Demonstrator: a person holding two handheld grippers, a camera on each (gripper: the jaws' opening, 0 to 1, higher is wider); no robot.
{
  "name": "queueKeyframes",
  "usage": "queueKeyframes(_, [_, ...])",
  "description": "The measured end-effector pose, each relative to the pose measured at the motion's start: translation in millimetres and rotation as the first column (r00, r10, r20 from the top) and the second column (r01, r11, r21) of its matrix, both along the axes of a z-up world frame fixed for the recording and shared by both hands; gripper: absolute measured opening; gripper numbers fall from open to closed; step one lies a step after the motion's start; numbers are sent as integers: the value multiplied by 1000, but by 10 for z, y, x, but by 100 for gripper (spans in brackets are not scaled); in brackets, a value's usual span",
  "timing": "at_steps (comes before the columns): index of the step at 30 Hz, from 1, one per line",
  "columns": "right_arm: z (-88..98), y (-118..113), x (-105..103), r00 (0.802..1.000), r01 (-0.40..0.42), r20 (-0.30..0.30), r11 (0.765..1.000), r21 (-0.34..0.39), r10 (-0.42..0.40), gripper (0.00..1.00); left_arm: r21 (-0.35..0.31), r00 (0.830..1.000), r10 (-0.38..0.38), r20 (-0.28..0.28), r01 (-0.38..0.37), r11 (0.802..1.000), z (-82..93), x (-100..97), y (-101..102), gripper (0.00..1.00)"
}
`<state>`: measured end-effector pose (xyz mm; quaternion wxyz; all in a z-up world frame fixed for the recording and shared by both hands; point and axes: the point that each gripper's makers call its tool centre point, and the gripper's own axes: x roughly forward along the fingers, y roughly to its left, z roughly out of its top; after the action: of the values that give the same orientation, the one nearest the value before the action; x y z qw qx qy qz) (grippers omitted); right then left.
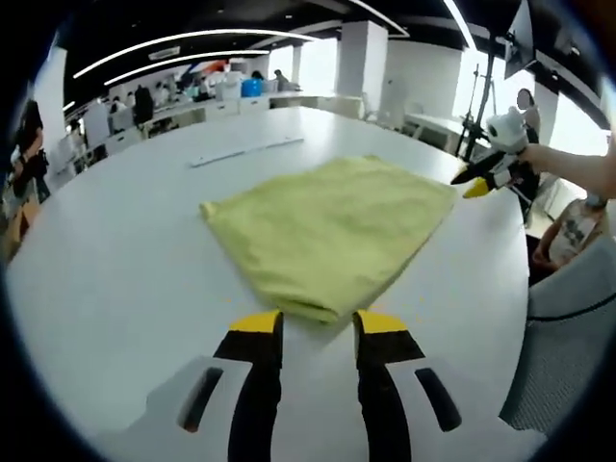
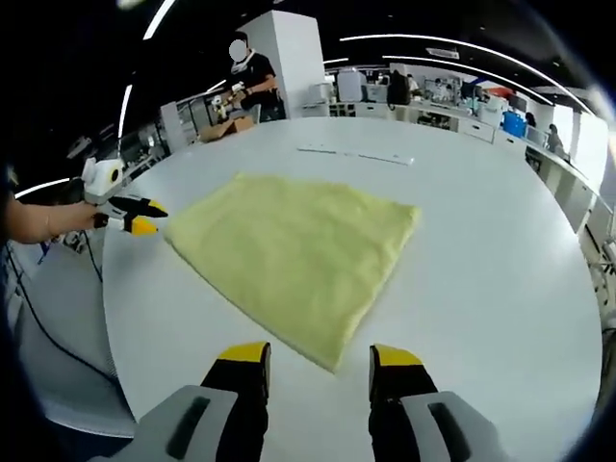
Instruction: Fold the garment on the visible template until the final outline fits inside the template.
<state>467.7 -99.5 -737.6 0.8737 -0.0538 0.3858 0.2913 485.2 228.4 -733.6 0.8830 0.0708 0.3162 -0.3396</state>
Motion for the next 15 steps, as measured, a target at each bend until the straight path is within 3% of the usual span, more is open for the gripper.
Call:
queueKeyframes(2, [-25, -7, -8, 1000, 5, 4, 1000, 1, -5, 29, -53, 999, 24, -24, -25, 998, -9, -14, -25, 21])
queueKeyframes(10, [-94, -105, 61, 998, 55, 13, 998, 8, -55, 11, -70, 997, 48, -53, -51, 996, -79, 12, -26, 10])
queueKeyframes(15, [-122, -135, 86, 998, 62, 3, 998, 5, -62, 10, -64, 998, 40, -51, -43, 997, -95, 17, -47, 7])
